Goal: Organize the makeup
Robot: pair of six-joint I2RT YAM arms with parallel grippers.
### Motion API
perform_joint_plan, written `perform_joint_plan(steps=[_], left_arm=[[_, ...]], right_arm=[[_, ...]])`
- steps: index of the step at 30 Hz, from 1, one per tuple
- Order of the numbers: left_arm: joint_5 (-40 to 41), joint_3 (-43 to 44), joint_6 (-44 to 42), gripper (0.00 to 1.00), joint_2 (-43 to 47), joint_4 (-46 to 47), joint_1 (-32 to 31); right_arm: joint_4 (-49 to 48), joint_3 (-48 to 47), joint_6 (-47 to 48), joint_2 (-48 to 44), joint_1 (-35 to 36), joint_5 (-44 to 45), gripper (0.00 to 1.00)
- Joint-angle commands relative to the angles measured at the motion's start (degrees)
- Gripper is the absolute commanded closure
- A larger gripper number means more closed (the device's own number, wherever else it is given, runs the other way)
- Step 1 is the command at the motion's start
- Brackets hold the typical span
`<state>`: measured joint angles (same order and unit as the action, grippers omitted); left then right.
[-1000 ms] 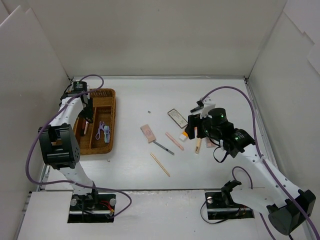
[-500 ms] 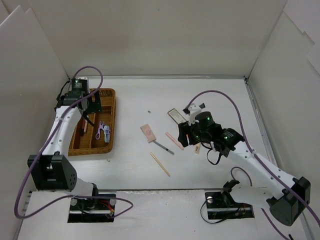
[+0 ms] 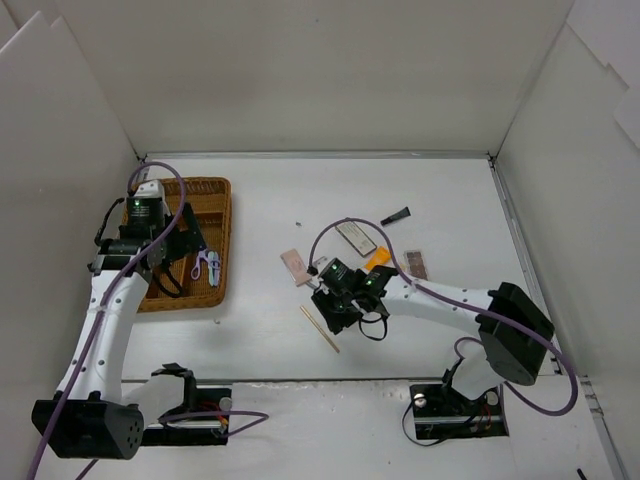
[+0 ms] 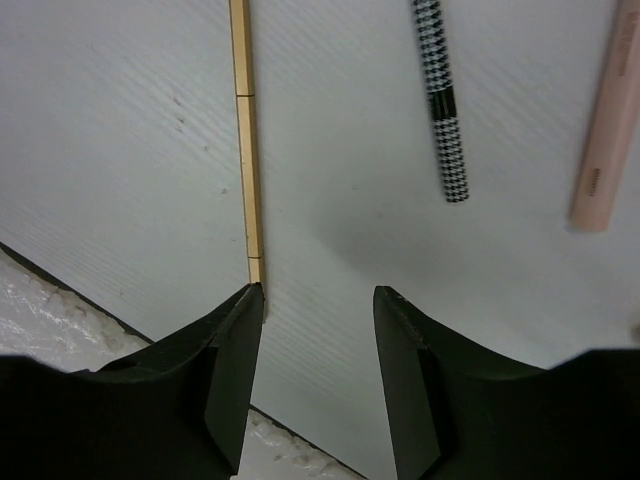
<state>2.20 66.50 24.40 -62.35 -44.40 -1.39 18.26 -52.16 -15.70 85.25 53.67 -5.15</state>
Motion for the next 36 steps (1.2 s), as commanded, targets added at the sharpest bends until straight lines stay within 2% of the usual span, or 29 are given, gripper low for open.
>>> perform_joint_plan(steps=[1,6,10,13,14,15,17,20,21,24,30,33,36], left_arm=[[-4.7,0.4,3.1,0.01,1.6,-0.4,0.2],[-7.6,-0.1,4.9,0.02,2.7,-1.7,-0.4],[-9.7,-1.9,10.4,0.07,3.4,-1.1,-5.8],[-7.4,-4.0,17.9,0.12,2.5,0.2,-14.9],[-4.9,-4.8,22.4,0.15,2.0,1.2,-20.5],[-3.6,-5.1,22.4,0.15,0.5,1.7,-23.5],[1.2,-5.2,31.0,0.24,-2.0,2.5,-31.4],[5.9,-3.8,37.3,0.38,-7.2,1.8,-38.1],[6.6,-3.4,41.2,0.40,-10.0,1.6,-41.6],[7.3,-1.9,47.6,0.42,-15.8,1.9,-46.4],[4.7,6.4,53.2,0.48,-30.7,1.2,-52.4],[2.9,8.4,55.8,0.51,-34.9,0.2,-53.5],[1.1,6.8,57.9,0.53,-36.5,2.4,-53.5]], right_arm=[[-0.4,-3.6,-3.0,2.5,2.7,2.3,0.56],[-0.4,-3.8,-4.9,4.7,4.4,4.4,0.64],[-0.1,-3.6,-5.3,-0.9,4.3,11.1,0.64],[2.4,-4.6,-5.8,-5.7,2.4,13.4,0.62],[2.7,-4.6,-6.0,-7.5,1.6,13.8,0.61],[2.8,-4.6,-6.1,-9.0,0.5,14.2,0.59],[3.3,-4.8,-6.4,-14.5,-0.2,16.7,0.57],[5.4,-7.2,-6.0,-19.2,-1.5,19.1,0.53],[7.3,-8.7,-6.0,-19.8,-2.1,19.7,0.52],[10.7,-11.1,-6.0,-21.0,-2.3,21.8,0.51],[12.1,-9.8,-6.2,-26.6,-2.8,23.3,0.50],[12.8,-8.9,-6.5,-28.8,-3.0,23.0,0.50],[13.3,-7.8,-7.0,-31.2,-3.2,22.8,0.50]])
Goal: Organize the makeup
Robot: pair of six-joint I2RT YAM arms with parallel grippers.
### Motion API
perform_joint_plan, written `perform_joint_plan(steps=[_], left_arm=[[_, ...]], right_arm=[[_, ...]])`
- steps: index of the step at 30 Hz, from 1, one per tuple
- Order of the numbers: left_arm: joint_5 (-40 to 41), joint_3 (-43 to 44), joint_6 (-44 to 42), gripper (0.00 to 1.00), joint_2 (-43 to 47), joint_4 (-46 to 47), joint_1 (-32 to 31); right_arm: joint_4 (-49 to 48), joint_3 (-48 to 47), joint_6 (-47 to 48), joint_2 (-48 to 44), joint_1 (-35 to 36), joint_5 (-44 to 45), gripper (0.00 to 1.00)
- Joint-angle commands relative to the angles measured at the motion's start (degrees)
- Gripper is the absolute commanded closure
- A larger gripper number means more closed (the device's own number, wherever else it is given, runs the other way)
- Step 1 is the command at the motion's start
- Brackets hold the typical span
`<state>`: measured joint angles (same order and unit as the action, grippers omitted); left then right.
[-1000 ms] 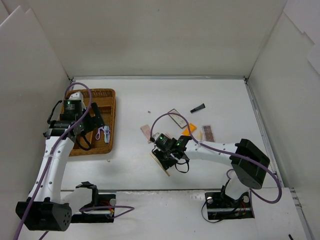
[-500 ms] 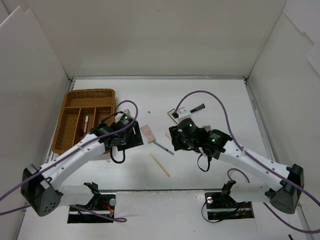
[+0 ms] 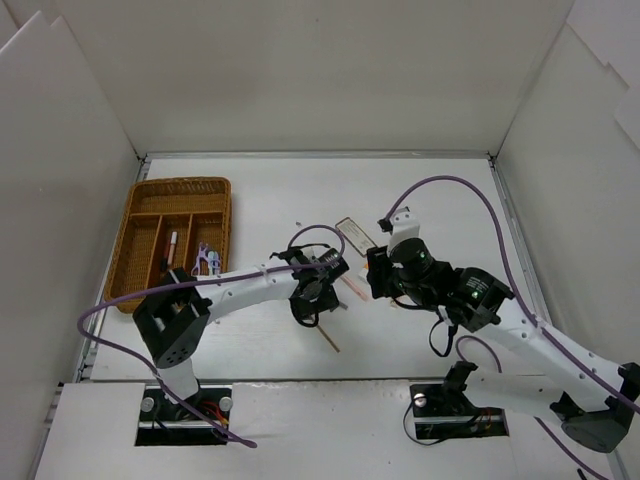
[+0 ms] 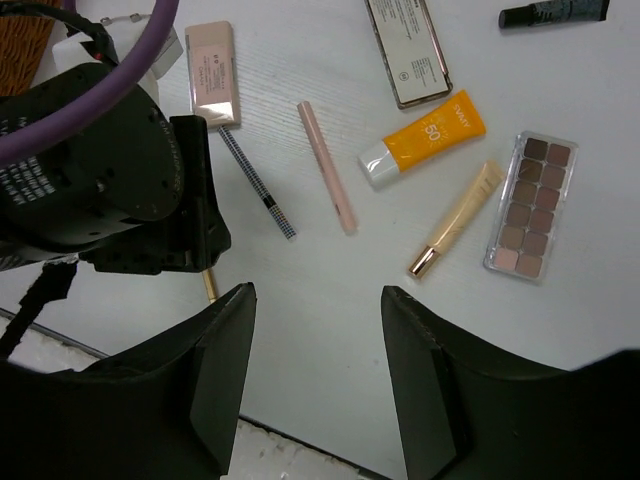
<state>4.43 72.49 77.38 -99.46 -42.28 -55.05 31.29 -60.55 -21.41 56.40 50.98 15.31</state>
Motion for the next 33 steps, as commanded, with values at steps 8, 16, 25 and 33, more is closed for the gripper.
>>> perform_joint_plan(steps=[8,16,25,33], left_arm=[[-3.7,-1.4,9.8,0.61,-2.3,1.6,-1.0],[-3.7,-2.3,12.0,0.70,-5.7,1.0,-1.0],[-6.1,-7.8,13.7,1.00,-5.2,2.6,0.7],[5.9,-3.4,2.4,1.00,4.8,-10.6,5.5]], right_arm=[[1.5,3.1,-1.1,-6.4,-0.6,2.7,0.50],[1.9,4.2,-0.3,-8.0,-0.7,2.9,0.50],[2.1,4.7,0.8,-8.9,-0.8,3.4,0.50],[2.0,3.6,2.2,-7.8,-1.0,3.6,0.50]])
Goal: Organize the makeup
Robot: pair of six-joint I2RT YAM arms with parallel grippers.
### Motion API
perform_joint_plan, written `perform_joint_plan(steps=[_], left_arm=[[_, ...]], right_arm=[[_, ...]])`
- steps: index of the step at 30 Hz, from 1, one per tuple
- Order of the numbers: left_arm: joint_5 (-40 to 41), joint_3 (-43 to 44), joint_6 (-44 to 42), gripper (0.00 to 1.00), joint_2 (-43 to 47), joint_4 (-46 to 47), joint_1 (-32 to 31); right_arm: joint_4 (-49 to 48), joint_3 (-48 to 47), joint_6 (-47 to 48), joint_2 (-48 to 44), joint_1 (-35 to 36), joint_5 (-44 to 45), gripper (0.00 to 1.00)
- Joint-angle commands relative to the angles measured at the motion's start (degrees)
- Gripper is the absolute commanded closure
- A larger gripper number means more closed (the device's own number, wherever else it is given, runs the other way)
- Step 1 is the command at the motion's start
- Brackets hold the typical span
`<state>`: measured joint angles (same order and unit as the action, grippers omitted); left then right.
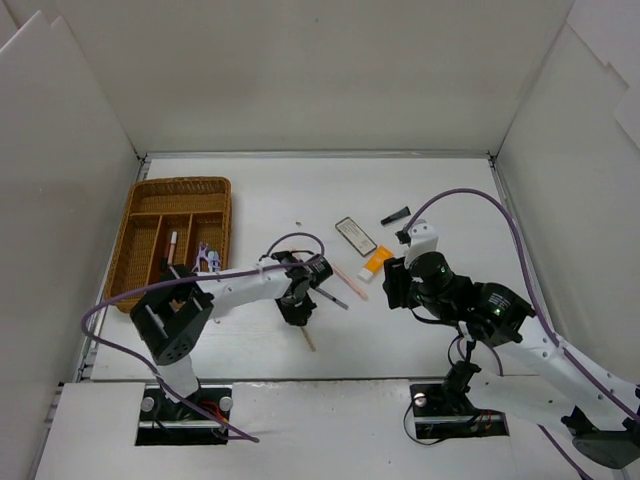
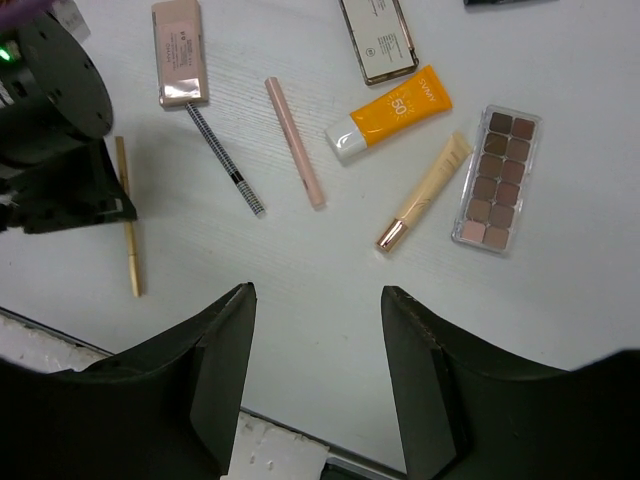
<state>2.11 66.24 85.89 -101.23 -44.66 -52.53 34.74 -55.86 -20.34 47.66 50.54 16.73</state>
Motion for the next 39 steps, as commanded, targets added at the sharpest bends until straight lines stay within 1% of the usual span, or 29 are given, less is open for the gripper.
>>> perform_joint_plan(steps=[1,2,3,4,5,6,7,8,10,11,12,13,14,16,17,18,20,24,26,28,29,30,31,33,34,35,36,38,39], left_arm=[[11.6,4.3,-11.7,1.00,9.2,-10.9,5.7],[13.7,5.0,-13.6,1.00,10.5,-12.4,7.2],[17.6,5.6,-16.7,1.00,11.7,-13.1,8.9],[19.4,6.1,-22.7,1.00,14.1,-13.9,10.9],[21.4,7.1,-25.9,1.00,15.2,-15.0,15.2],[24.1,7.6,-30.0,1.00,17.4,-14.8,17.5],[25.6,8.0,-36.4,1.00,18.1,-14.8,19.8],[26.8,8.9,-40.8,1.00,18.9,-13.7,24.5],[25.9,9.8,-48.9,1.00,20.2,-10.6,29.8],[24.7,10.7,-56.9,1.00,20.3,-8.9,32.6],[23.0,11.5,-59.8,1.00,19.6,-8.0,37.3],[22.7,12.9,-62.3,1.00,18.9,-6.2,39.3],[22.0,13.9,-67.1,1.00,16.9,-5.7,42.9],[22.1,17.1,-70.8,1.00,14.5,-5.0,45.9],[22.1,18.0,-73.7,1.00,11.9,-4.6,47.2],[21.8,19.1,-74.9,1.00,10.4,-4.5,49.6],[19.9,21.9,-78.0,1.00,6.7,-3.9,51.4],[19.8,24.9,-80.5,1.00,0.6,-3.5,53.3],[19.2,26.2,-80.3,1.00,-2.4,-4.0,54.9],[18.1,27.1,-79.4,0.93,-3.6,-4.9,55.6],[17.0,27.0,-79.0,0.87,-4.0,-4.8,55.6],[16.8,26.8,-78.3,0.73,-3.6,-4.5,55.6],[16.7,26.4,-78.1,0.65,-3.3,-4.2,55.6],[16.0,26.0,-77.4,0.54,-2.2,-3.9,56.1],[15.5,26.4,-76.8,0.45,-2.0,-4.5,56.1],[14.3,26.4,-76.7,0.41,-1.2,-4.6,56.1],[14.1,26.6,-76.6,0.34,-0.6,-5.4,56.1],[13.5,27.7,-74.8,0.30,1.4,-6.7,55.3],[13.4,28.5,-73.8,0.27,2.3,-8.1,53.5]], right_arm=[[-1.4,-1.3,1.4,1.5,-0.6,2.2,0.50],[-1.4,-1.3,1.8,1.6,-0.6,2.1,0.50],[-1.4,-1.6,1.9,2.0,-0.7,2.0,0.50],[-1.4,-1.6,2.1,2.3,-0.8,2.0,0.50],[-1.4,-1.7,2.1,2.5,-0.7,1.8,0.50],[-1.4,-1.8,2.2,2.7,-0.7,1.8,0.50],[-1.5,-1.9,2.1,2.9,-0.7,2.0,0.50],[-1.6,-1.9,2.3,2.9,-0.9,2.0,0.50],[-1.6,-1.9,2.5,3.2,-0.8,2.5,0.50],[-1.7,-2.0,2.6,3.4,-0.8,2.6,0.50],[-1.8,-2.1,2.8,3.6,-1.1,2.7,0.50],[-1.8,-2.2,3.0,4.1,-1.1,2.7,0.50],[-2.1,-2.4,3.1,4.5,-1.0,2.8,0.50],[-2.1,-2.8,3.2,5.5,-1.1,2.7,0.50],[-2.3,-2.9,3.2,5.7,-1.1,2.7,0.50],[-2.4,-3.0,3.2,6.2,-1.1,2.8,0.50],[-2.3,-3.4,3.1,6.5,-1.1,3.0,0.50],[-2.4,-3.4,2.8,6.5,-1.3,4.1,0.50],[-2.3,-3.0,2.5,6.2,-1.5,4.3,0.49],[-2.3,-2.8,2.3,6.2,-1.6,4.4,0.48],[-2.2,-2.8,2.1,6.2,-1.7,4.4,0.48],[-2.1,-2.7,2.1,6.2,-1.6,4.6,0.48],[-2.1,-2.8,2.1,6.3,-1.7,4.8,0.47],[-2.3,-2.9,2.1,6.5,-1.7,5.0,0.46],[-2.2,-3.1,2.1,6.5,-1.9,5.0,0.46],[-2.3,-3.1,2.1,6.5,-1.9,5.0,0.46],[-2.2,-3.2,2.1,6.4,-1.8,5.2,0.46],[-2.2,-3.2,2.3,6.0,-1.9,5.3,0.46],[-2.2,-3.3,2.3,5.7,-1.9,5.3,0.46]])
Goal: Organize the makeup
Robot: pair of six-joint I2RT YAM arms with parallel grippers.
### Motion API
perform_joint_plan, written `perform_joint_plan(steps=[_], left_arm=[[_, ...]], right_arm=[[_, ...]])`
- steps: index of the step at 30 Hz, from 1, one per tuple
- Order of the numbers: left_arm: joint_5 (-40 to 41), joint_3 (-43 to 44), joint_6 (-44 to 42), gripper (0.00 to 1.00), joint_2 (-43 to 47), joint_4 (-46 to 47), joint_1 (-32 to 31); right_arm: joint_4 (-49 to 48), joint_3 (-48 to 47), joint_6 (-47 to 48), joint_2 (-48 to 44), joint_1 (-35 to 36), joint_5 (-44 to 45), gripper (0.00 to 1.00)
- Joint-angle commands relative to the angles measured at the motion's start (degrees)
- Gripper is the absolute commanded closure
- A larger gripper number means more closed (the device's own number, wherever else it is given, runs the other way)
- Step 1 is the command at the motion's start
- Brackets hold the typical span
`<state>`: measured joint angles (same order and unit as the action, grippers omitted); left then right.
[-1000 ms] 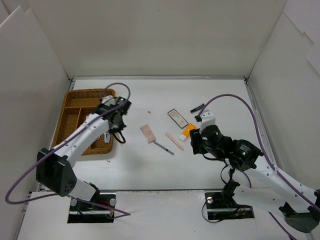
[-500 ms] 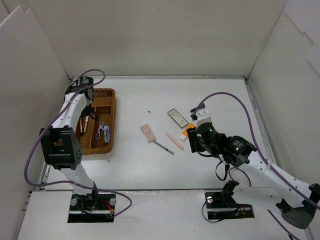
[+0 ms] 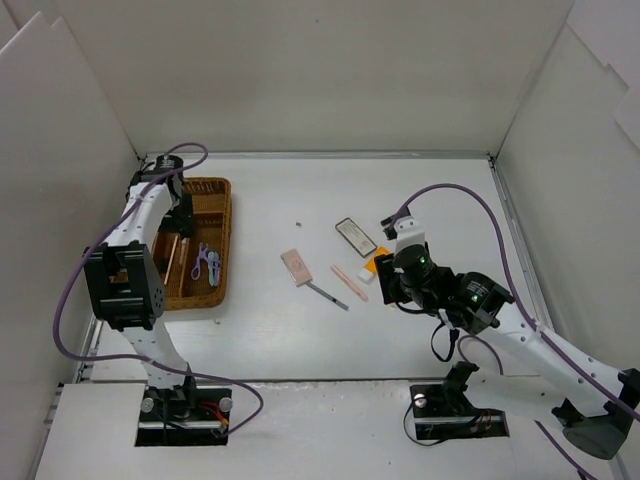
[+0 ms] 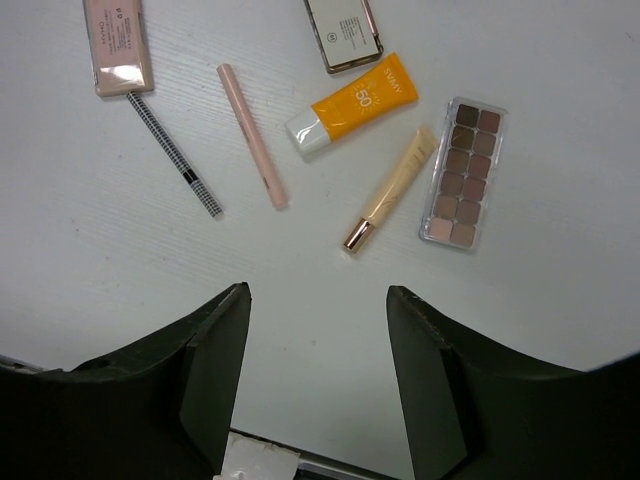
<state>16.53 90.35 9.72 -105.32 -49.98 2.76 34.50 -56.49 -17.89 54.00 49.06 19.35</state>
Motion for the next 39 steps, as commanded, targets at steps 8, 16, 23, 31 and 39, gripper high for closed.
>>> perform_joint_plan(steps=[8,16,23,31,39], left_arm=[[-0.2,1.8,37.1,0.20,15.7,-7.2,-22.3],[-5.8,-4.2,62.6,0.23,11.5,-2.3,-38.0],[-11.4,1.7,69.6,0.28,-0.2,-0.5,-46.0],[-17.7,0.9,74.7,0.38,-8.0,2.3,-47.2],[-19.6,1.9,76.1,0.52,-12.6,2.3,-47.2]], right_arm=[[-1.2,-1.5,-2.1,-4.2,-0.8,3.8,0.45],[1.3,-1.5,-3.4,-6.9,-0.8,2.4,0.45],[2.7,-0.8,-4.1,-10.3,-0.8,1.2,0.45],[3.6,-0.3,-4.5,-12.3,-0.9,-0.1,0.45],[4.2,0.0,-4.0,-13.5,-0.8,0.5,0.45]])
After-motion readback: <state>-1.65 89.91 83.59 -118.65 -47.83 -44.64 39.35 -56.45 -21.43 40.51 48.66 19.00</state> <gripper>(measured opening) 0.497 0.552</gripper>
